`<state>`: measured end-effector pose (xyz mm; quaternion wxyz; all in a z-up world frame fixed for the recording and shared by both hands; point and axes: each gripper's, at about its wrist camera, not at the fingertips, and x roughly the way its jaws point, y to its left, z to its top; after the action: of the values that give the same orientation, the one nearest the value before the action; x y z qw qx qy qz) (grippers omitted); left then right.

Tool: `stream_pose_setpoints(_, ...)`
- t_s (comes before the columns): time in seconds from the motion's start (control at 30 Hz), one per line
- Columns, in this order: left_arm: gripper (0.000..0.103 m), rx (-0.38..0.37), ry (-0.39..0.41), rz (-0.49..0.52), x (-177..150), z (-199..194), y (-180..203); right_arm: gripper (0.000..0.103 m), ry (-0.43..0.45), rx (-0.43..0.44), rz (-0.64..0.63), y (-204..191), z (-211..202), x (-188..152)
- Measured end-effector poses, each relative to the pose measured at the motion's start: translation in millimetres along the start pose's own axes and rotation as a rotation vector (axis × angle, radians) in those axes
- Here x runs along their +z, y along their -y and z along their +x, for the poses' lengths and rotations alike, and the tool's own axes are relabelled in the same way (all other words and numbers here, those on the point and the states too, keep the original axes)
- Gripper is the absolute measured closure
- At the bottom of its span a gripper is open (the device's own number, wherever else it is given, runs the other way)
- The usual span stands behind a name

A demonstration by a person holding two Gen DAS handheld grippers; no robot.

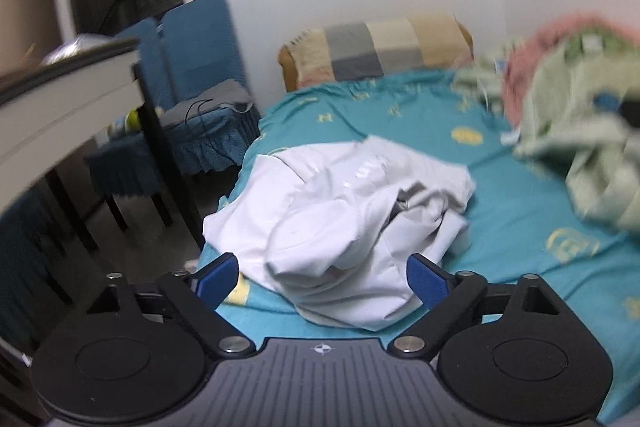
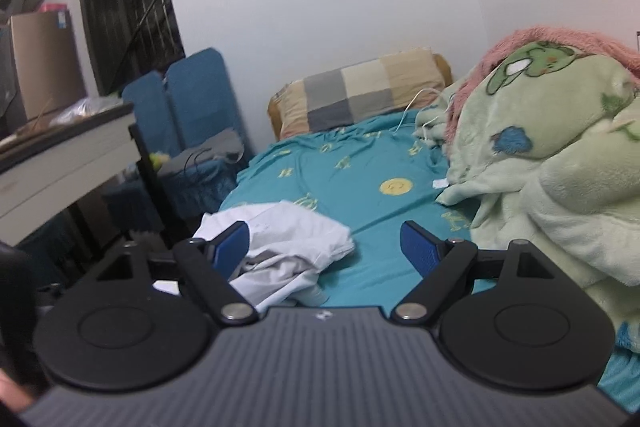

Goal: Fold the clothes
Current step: 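Grasp the T-shirt with the left gripper while the right gripper grasps another edge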

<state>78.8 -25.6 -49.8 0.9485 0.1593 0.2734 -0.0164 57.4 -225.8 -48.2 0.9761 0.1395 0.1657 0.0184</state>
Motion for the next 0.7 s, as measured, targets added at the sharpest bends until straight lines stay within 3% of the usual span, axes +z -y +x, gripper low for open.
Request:
stream_pose_setpoints(0.13, 0.027, 0.041, -0.027, 0.114, 8, 42, 19, 0.019, 0.001, 0.001, 0.028, 9, 7, -1)
stream_pose_setpoints(0.2, 0.042, 0.045, -0.034, 0.104, 11, 60, 18, 0.019, 0.000, 0.010, 0.034, 11, 12, -2)
stream_pose_setpoints(0.27, 0.052, 0.003, -0.033, 0.025, 13, 68, 7, 0.019, -0.003, 0.018, 0.041, 13, 16, -2)
stream_pose_setpoints(0.33, 0.074, -0.043, -0.024, -0.046, 15, 70, -4, 0.019, -0.011, 0.022, 0.050, 15, 20, -3)
stream_pose_setpoints(0.4, 0.086, -0.085, -0.006, -0.091, 17, 65, -12, 0.019, -0.018, 0.026, 0.057, 16, 23, -4)
stream_pose_setpoints(0.53, 0.095, -0.166, 0.071, -0.203, 18, 36, -32, 0.019, -0.025, 0.035, 0.042, 13, 26, -6)
stream_pose_setpoints(0.7, 0.096, -0.277, 0.163, -0.317, 16, -9, -59, 0.019, -0.018, 0.068, -0.014, 2, 22, -9)
